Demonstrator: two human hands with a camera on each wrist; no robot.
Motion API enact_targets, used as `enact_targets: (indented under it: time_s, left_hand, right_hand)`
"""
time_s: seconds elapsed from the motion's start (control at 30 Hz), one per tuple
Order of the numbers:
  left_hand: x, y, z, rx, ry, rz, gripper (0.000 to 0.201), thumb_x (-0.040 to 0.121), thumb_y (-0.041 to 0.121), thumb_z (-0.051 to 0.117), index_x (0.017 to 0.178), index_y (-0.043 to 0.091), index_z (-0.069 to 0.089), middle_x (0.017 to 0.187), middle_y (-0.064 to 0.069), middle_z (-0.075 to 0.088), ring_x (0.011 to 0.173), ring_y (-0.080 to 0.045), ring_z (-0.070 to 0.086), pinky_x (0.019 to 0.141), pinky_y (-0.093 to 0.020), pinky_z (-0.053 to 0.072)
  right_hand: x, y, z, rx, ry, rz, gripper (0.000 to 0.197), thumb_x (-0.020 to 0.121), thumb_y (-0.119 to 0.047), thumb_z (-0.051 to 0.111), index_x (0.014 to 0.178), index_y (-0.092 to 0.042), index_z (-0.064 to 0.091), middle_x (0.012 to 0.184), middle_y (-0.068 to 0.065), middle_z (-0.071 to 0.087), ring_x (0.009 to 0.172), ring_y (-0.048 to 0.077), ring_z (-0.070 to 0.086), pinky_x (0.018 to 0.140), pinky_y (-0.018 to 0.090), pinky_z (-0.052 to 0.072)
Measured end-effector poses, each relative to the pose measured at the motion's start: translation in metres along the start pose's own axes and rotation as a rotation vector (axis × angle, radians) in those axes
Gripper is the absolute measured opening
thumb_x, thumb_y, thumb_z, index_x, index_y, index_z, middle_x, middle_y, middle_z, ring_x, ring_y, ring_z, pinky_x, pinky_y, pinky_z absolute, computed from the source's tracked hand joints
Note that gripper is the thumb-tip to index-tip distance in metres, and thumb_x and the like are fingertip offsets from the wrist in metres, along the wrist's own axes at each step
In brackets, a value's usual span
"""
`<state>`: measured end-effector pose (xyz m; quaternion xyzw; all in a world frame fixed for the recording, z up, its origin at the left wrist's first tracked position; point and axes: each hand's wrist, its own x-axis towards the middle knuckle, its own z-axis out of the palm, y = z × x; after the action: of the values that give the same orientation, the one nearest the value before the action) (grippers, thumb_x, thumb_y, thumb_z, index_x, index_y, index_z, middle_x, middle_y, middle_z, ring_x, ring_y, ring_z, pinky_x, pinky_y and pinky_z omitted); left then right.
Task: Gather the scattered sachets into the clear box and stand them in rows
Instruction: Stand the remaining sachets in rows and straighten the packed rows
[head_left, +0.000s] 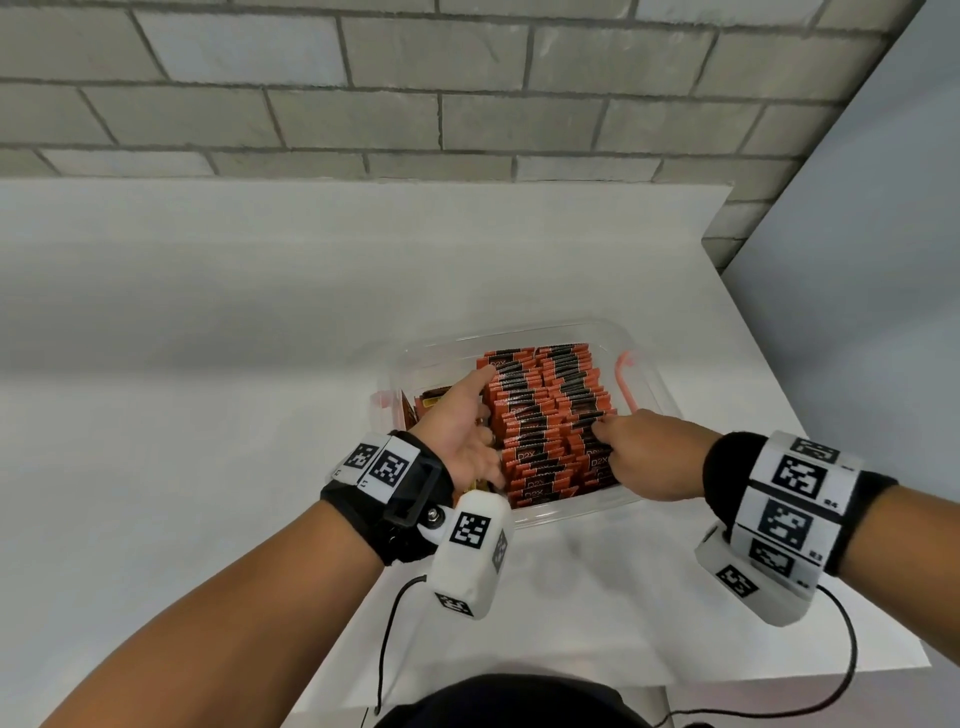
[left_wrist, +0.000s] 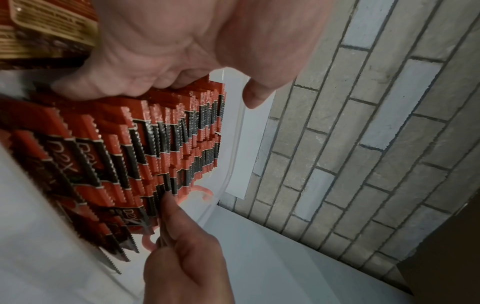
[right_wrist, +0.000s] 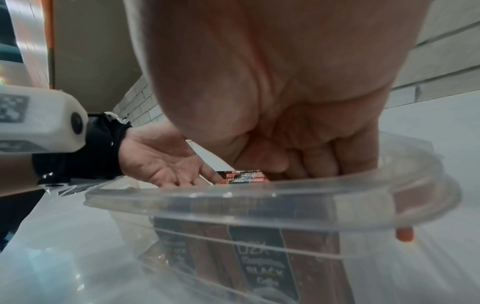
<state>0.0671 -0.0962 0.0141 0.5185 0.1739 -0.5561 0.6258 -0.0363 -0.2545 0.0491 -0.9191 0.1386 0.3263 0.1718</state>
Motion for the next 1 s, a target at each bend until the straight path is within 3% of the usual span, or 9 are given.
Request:
enact_targets:
  time_s: [0.07,0.3,0.4,0.53,0.63,0.73,0.83,0.93,1.0]
  left_hand:
    - [0.0,0.0,-0.001,0.001,-0.001,-0.001,0.074,0.094,0.054,0.046,0.145,0.004,0.031,0.137,-0.025,0.05,0.123,-0.047,0.048,0.107,-0.066,0.026]
    - [-0.001,0.002,-0.001,0.008,-0.004,-0.003,0.073,0.094,0.054,0.046,0.146,0.006,0.03,0.137,-0.025,0.049,0.123,-0.048,0.048,0.107,-0.068,0.025]
    - [0.0,0.002,-0.002,-0.008,-0.028,-0.001,0.073,0.093,0.054,0.047,0.144,0.005,0.031,0.135,-0.025,0.051,0.122,-0.047,0.049,0.107,-0.067,0.025]
    - [-0.013,0.006,-0.007,0.037,-0.052,0.058,0.067,0.092,0.053,0.047,0.134,0.002,0.041,0.119,-0.025,0.06,0.109,-0.042,0.058,0.097,-0.057,0.042]
    - [-0.034,0.022,-0.031,0.063,-0.037,0.197,0.067,0.092,0.052,0.045,0.139,0.005,0.039,0.13,-0.028,0.053,0.119,-0.043,0.053,0.102,-0.054,0.041]
    - [-0.065,0.043,-0.067,0.035,-0.008,0.36,0.052,0.088,0.05,0.048,0.119,0.01,0.057,0.113,-0.02,0.066,0.093,-0.033,0.068,0.071,-0.036,0.058]
    - [-0.08,0.046,-0.104,0.112,0.166,0.452,0.036,0.09,0.046,0.048,0.103,0.017,0.064,0.091,-0.01,0.07,0.061,-0.018,0.063,0.048,-0.023,0.043]
    - [-0.07,0.029,-0.124,0.255,0.358,0.444,0.023,0.093,0.039,0.054,0.099,0.019,0.065,0.086,-0.004,0.062,0.058,-0.014,0.052,0.051,-0.025,0.035]
    - [-0.062,0.016,-0.126,0.309,0.357,0.403,0.02,0.092,0.034,0.06,0.102,0.017,0.063,0.092,-0.006,0.061,0.065,-0.017,0.056,0.054,-0.027,0.042]
  right_hand:
    - [0.0,0.002,-0.003,0.042,0.016,0.011,0.025,0.094,-0.005,0.035,0.105,0.001,0.057,0.103,0.017,0.062,0.089,0.032,0.061,0.077,0.037,0.05]
    - [0.003,-0.008,-0.006,0.081,0.052,0.087,0.019,0.097,-0.005,0.035,0.08,-0.005,0.045,0.072,0.003,0.044,0.062,0.014,0.041,0.05,0.019,0.032]
    - [0.004,-0.005,-0.01,0.074,0.058,0.079,0.019,0.097,-0.006,0.035,0.086,-0.002,0.049,0.083,0.007,0.052,0.072,0.019,0.047,0.059,0.025,0.037]
    - [-0.002,-0.001,-0.02,0.112,0.103,0.053,0.028,0.097,-0.014,0.037,0.119,-0.007,0.054,0.113,0.012,0.061,0.093,0.022,0.058,0.081,0.03,0.05]
    - [-0.012,-0.015,-0.033,0.113,0.139,-0.022,0.043,0.098,-0.021,0.043,0.141,-0.015,0.041,0.142,0.007,0.047,0.126,0.022,0.047,0.104,0.029,0.037]
    - [-0.016,-0.043,-0.041,0.17,0.152,-0.108,0.047,0.096,-0.026,0.049,0.142,-0.023,0.039,0.143,-0.003,0.045,0.129,0.015,0.044,0.112,0.031,0.029]
    - [-0.006,-0.079,-0.038,0.129,0.084,-0.18,0.043,0.096,-0.026,0.05,0.138,-0.02,0.044,0.135,-0.002,0.05,0.121,0.016,0.05,0.105,0.028,0.035]
    - [0.018,-0.115,-0.03,0.023,0.002,-0.201,0.037,0.096,-0.023,0.049,0.128,-0.005,0.054,0.127,0.012,0.059,0.113,0.027,0.058,0.097,0.037,0.048]
    - [0.038,-0.134,-0.027,-0.078,-0.027,-0.191,0.029,0.097,-0.018,0.046,0.11,0.003,0.06,0.101,0.012,0.064,0.089,0.025,0.062,0.077,0.03,0.054]
